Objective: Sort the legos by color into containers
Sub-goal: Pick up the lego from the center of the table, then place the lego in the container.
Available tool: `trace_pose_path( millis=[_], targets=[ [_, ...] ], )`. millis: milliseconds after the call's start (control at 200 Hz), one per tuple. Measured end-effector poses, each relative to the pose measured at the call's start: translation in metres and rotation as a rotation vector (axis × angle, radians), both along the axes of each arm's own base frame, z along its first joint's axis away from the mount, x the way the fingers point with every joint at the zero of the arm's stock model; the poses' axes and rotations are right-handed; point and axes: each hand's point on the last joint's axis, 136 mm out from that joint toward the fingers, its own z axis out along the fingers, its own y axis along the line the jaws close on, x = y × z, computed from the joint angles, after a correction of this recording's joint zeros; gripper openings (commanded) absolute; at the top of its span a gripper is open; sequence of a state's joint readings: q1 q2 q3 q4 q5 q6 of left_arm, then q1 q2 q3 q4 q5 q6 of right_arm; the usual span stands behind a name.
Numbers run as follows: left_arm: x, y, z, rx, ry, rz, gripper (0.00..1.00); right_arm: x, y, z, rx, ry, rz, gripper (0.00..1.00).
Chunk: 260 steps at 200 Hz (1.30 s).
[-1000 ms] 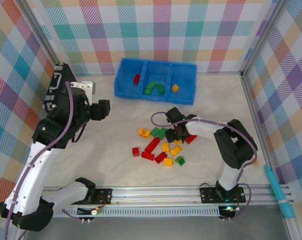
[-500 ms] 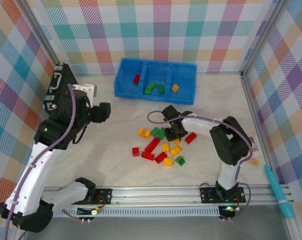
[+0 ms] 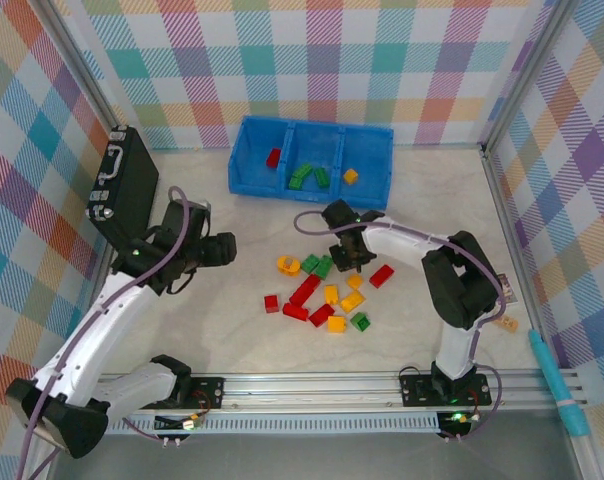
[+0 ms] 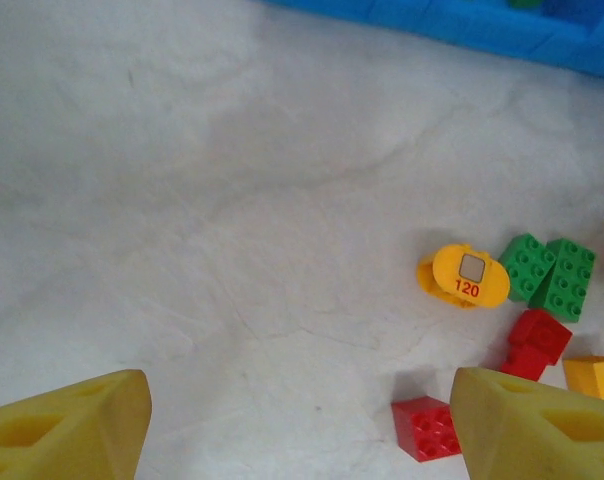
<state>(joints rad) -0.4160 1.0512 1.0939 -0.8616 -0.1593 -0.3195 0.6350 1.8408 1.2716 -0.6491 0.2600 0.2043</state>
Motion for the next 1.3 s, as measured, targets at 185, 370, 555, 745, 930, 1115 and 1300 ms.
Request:
trace_pose_path(
  millis=[185,370,555,745,930,1115,1300],
  targets=[
    [-0.004,-0.011,-0.049,-0.105,0.135,0.094,0.78,0.05,0.012,0.058,0.059,-0.158,0.001,0.33],
    [-0.005,-0.023,-0.08,-0.209,0.219,0.184,0.77,0.114,-0.009,0.101,0.088,-0.303,-0.073,0.32],
    [0.003,-0.043,-0.101,-0.267,0.278,0.224,0.77,0.176,-0.029,0.097,0.082,-0.366,-0.147,0.32],
    [0.009,-0.063,-0.127,-0.277,0.34,0.248,0.78,0.22,-0.045,0.076,0.079,-0.375,-0.202,0.35],
    [0.024,-0.079,-0.146,-0.283,0.371,0.277,0.78,0.24,-0.047,0.07,0.099,-0.381,-0.21,0.43],
    [0.046,-0.101,-0.154,-0.31,0.377,0.278,0.78,0.245,-0.039,0.076,0.136,-0.394,-0.183,0.53],
    [0.057,-0.126,-0.161,-0.349,0.381,0.263,0.79,0.248,-0.029,0.079,0.183,-0.401,-0.149,0.6]
  ],
)
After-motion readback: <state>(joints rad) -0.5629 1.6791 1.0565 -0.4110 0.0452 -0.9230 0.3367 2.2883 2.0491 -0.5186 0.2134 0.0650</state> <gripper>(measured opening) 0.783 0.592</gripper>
